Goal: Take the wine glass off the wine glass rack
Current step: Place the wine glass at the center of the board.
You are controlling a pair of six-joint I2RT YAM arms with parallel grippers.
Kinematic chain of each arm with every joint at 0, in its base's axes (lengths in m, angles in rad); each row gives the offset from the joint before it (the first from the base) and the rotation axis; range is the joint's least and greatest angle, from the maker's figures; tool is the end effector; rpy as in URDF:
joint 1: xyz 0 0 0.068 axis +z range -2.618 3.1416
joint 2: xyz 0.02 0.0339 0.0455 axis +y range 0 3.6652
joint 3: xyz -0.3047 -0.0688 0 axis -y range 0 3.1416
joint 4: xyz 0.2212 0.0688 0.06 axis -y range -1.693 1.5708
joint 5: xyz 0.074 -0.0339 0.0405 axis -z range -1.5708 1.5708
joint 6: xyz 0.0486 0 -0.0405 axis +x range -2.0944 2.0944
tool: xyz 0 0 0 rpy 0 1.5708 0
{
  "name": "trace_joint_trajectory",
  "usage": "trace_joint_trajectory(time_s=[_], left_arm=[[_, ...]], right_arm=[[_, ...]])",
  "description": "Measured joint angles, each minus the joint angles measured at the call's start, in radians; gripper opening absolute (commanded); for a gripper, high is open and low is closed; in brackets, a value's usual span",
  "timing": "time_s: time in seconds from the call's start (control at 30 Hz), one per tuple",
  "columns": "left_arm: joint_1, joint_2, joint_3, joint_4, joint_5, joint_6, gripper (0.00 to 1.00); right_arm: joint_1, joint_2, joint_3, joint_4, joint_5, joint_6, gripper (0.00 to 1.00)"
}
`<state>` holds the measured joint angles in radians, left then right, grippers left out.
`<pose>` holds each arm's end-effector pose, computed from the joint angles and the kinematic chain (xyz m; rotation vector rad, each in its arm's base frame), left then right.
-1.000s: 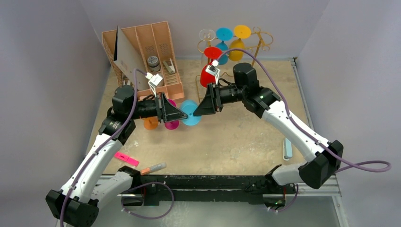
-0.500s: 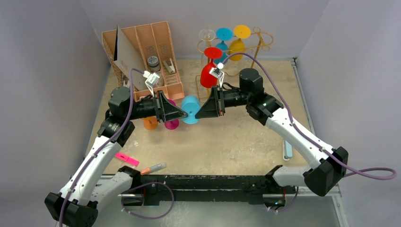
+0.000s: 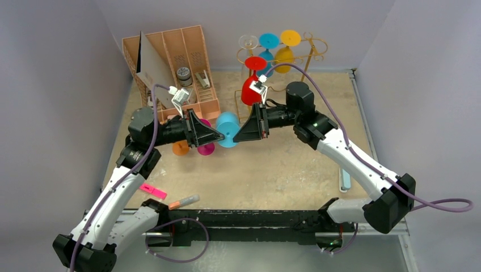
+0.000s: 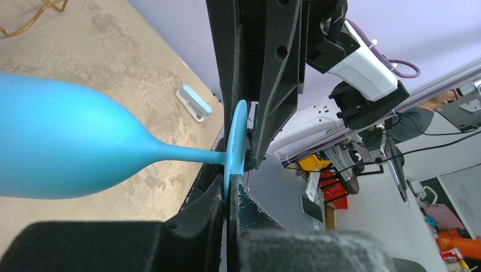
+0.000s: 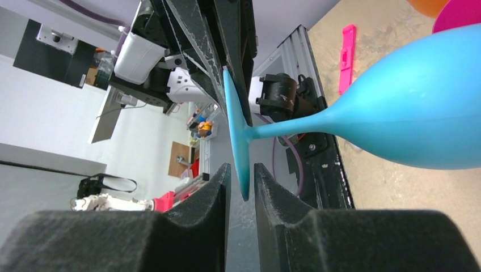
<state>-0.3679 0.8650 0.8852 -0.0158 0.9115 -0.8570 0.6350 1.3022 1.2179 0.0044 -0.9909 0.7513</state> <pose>0.1225 -0.0884 0.4103 0.3880 1.7946 -1.6118 0.1892 0.1899 0.4404 -0.7800 1.8215 1.7829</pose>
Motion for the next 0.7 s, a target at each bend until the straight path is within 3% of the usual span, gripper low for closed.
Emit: trace_joint_trajectory(time_s=[0.17, 0.3, 0.37, 0.67, 0.7], left_arm=[[0.000, -0.004, 0.000, 0.000, -0.015, 0.002, 0.00], [0.000, 0.001, 0.001, 0.006, -0.016, 0.002, 0.00], [0.000, 0.005, 0.001, 0.008, -0.014, 0.001, 0.00], [-0.002, 0.004, -0.005, 0.024, -0.018, -0.023, 0.00], [-0.004, 0.001, -0.010, 0.028, -0.019, -0.023, 0.00]], right_arm=[[0.002, 0.000, 0.000, -0.024, -0.003, -0.011, 0.08], [0.002, 0.000, -0.002, -0.023, 0.007, -0.019, 0.06], [0.001, 0.000, -0.002, -0.020, 0.011, -0.022, 0.00], [0.002, -0.032, -0.050, 0.034, 0.038, -0.029, 0.00], [0.002, -0.035, -0.053, 0.038, 0.039, -0.031, 0.07]])
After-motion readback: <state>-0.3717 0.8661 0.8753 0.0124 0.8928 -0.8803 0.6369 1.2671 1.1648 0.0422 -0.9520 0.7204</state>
